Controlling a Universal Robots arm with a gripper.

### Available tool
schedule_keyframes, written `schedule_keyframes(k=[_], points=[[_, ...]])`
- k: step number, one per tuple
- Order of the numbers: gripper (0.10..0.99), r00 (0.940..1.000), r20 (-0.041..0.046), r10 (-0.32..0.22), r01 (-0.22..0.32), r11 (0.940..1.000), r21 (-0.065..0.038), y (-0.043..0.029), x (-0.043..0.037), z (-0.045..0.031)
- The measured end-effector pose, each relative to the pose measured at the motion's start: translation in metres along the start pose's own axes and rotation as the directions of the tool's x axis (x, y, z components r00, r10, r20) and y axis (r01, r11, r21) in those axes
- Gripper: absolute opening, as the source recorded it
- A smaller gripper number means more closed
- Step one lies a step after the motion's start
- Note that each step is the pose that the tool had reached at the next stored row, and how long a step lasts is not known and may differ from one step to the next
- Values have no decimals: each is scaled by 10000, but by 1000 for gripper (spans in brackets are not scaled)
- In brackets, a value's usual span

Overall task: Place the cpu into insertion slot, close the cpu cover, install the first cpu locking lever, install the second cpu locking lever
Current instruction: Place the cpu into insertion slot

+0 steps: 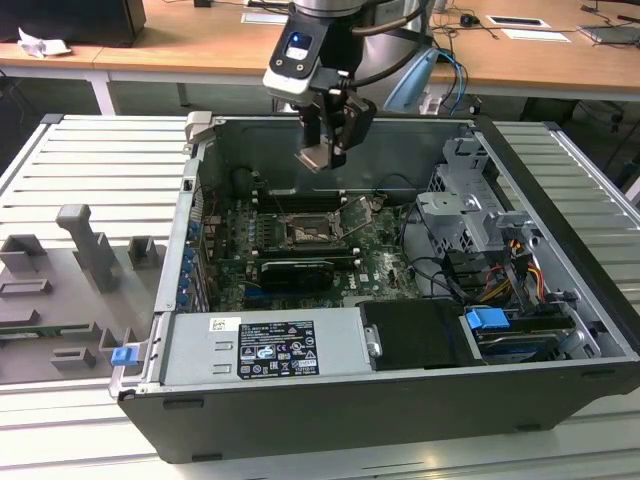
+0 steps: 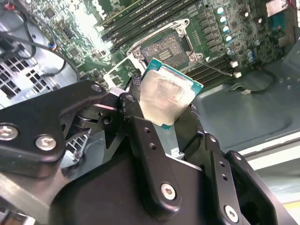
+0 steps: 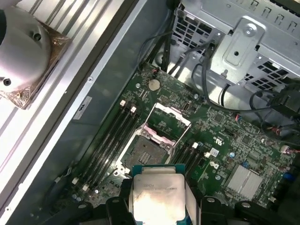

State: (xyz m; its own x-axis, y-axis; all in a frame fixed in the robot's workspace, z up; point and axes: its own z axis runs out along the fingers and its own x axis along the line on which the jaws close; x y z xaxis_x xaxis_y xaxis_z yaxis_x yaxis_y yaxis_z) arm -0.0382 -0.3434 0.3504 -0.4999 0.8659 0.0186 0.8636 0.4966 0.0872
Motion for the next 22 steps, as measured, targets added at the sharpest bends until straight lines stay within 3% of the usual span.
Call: schedule_keyframes(k=[7,10,13,15,17,20,22], points=[[533,9976,78,686,-686,9976,-4,-4,0,40],[533,9904,136,1375,-1375,9905,-19,-7,-1,76],[533,9775,197,2100,-2099,9777,-44,-11,-2,118],[533,9607,252,2763,-2762,9611,-71,-14,-3,159],[533,9502,280,3105,-3104,9506,-87,-17,-3,194],[533,9256,334,3770,-3768,9262,-120,-24,-4,271],[533,9186,347,3938,-3936,9192,-129,-23,3,315]])
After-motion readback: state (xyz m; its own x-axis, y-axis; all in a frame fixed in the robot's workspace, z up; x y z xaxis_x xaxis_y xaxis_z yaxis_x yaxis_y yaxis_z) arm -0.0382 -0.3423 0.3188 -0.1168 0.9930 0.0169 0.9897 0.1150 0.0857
